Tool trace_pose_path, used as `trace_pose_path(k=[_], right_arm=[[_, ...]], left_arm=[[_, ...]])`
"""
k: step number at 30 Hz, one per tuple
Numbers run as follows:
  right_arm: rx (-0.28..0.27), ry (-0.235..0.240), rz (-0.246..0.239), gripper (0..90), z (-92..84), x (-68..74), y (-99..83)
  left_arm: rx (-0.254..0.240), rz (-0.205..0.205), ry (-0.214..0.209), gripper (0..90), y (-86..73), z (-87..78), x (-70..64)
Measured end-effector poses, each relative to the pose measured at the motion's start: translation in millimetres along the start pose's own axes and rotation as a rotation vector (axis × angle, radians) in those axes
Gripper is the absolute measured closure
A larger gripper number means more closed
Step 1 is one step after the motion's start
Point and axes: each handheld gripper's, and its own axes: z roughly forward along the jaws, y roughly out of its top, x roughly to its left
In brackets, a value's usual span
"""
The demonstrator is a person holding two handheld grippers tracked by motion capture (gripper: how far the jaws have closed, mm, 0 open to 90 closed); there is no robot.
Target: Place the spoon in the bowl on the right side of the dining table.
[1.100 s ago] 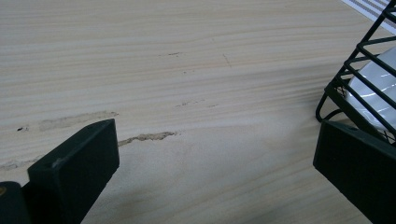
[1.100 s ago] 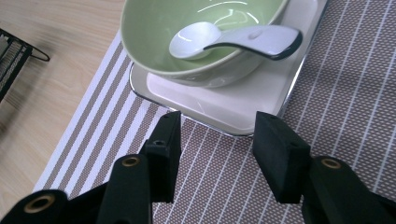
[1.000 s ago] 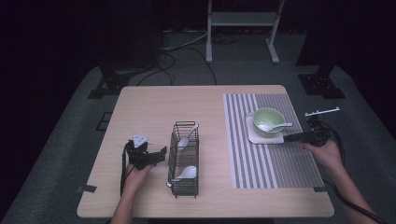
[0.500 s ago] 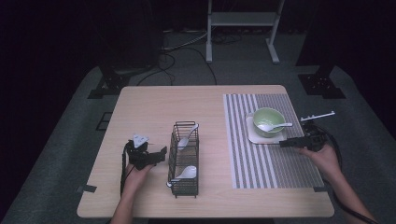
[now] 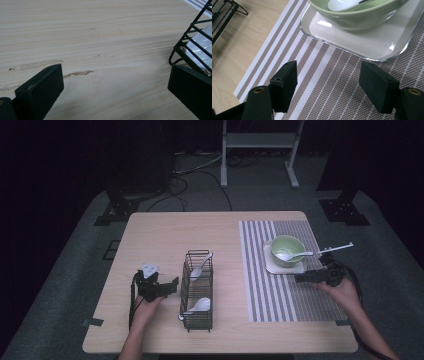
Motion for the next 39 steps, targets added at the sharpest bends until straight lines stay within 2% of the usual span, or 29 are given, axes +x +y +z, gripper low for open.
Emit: trace_pose_path(k=[4, 8, 25, 39], right_arm=[[-0.003, 0.014, -0.006, 27.7, 0.9, 3.9, -2.7], [-0.021, 0.062, -0.001, 26.5, 0.6, 9.2, -6.4], [-0.002, 0.044, -0.060, 25.8, 9.3, 27.5, -19.0], [0.006, 0.057, -0.112, 25.9, 16.0, 46.2, -22.8]], left_arm=[[-0.002, 0.000, 0.001, 0.0, -0.1, 0.0, -0.1], [-0.001, 0.000, 0.001, 0.0, -0.1, 0.0, 0.0], [-0.006, 0.000, 0.001, 0.0, -0.1, 0.1, -0.5], [-0.006, -0.001, 0.000, 0.0, -0.2, 0.1, -0.5]])
